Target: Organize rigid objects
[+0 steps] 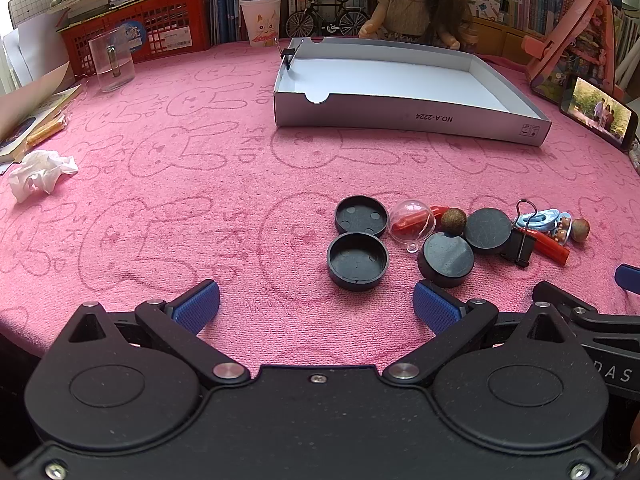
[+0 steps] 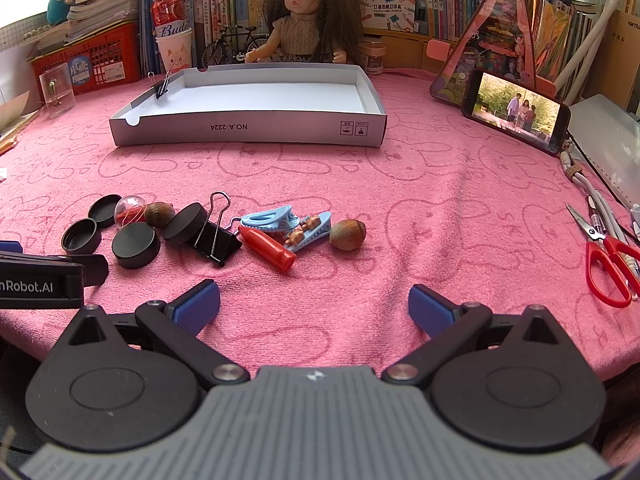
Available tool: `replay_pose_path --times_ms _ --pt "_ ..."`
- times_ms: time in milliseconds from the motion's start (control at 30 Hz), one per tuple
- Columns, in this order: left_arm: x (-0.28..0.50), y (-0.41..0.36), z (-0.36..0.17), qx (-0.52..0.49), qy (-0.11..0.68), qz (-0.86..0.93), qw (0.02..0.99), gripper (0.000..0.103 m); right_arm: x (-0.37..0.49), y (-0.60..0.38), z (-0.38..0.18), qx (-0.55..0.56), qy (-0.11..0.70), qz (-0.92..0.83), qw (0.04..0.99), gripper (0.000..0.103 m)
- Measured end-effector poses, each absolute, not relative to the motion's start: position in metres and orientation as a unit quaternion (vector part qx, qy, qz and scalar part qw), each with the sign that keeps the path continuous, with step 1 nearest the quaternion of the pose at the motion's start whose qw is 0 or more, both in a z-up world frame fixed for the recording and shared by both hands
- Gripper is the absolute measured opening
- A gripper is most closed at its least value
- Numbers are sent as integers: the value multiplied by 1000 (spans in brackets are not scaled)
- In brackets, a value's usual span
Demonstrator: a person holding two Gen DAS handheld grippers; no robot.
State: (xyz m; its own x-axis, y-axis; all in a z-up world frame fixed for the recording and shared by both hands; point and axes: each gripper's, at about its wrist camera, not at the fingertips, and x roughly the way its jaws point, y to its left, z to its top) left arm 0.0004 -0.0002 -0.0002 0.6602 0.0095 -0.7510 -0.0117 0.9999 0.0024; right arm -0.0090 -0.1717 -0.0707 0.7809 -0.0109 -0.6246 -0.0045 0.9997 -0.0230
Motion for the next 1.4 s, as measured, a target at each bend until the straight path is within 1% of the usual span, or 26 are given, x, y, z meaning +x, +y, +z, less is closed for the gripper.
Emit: replay_pose_path --times_ms 800,1100,1400 --pt "1 0 0 -1 412 6 911 103 -10 -171 -71 -11 330 -2 944 103" --pt "2 3 -1 0 414 3 910 103 -15 -172 -73 -9 315 -2 949 103" --pt "-3 6 -3 6 397 -7 918 103 -15 -173 -72 -9 314 0 949 103"
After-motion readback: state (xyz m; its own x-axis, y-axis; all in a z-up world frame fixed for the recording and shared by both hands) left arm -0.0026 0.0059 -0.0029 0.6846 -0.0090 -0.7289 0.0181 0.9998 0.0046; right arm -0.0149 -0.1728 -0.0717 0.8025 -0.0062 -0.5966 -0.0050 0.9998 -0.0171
